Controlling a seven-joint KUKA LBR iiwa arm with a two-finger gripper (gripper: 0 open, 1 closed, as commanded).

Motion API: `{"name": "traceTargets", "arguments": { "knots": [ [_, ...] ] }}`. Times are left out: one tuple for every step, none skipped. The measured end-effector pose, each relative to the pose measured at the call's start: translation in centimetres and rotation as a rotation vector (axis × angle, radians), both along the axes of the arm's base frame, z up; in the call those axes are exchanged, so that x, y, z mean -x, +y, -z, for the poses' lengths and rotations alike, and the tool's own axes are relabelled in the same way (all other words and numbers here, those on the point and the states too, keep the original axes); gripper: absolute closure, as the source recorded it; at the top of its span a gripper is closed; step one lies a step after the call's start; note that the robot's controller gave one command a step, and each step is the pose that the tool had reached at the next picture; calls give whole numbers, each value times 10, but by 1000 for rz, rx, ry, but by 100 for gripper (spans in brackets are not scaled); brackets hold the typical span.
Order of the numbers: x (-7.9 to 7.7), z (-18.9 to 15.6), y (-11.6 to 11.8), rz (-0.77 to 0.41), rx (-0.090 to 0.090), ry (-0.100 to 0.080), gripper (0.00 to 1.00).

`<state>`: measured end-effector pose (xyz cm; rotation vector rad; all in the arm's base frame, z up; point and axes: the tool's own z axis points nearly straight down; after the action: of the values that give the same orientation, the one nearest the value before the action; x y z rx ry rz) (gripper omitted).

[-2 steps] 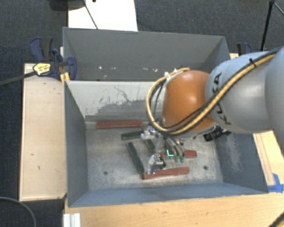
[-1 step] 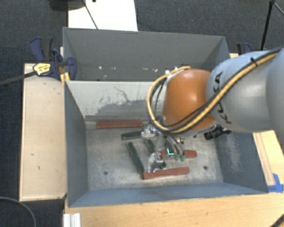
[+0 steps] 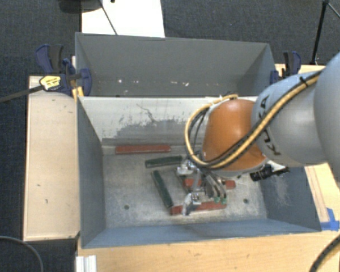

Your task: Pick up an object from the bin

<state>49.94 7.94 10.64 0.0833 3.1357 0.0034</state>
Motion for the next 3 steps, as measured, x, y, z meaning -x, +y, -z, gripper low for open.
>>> {"name": "traceTargets", "arguments": {
  "knots": [
    [-5, 20, -20, -93, -2, -1, 0],
    [17, 32, -85, -283, 5, -9, 100],
    [17, 32, -85, -281, 5, -8, 100]
  ]
}}
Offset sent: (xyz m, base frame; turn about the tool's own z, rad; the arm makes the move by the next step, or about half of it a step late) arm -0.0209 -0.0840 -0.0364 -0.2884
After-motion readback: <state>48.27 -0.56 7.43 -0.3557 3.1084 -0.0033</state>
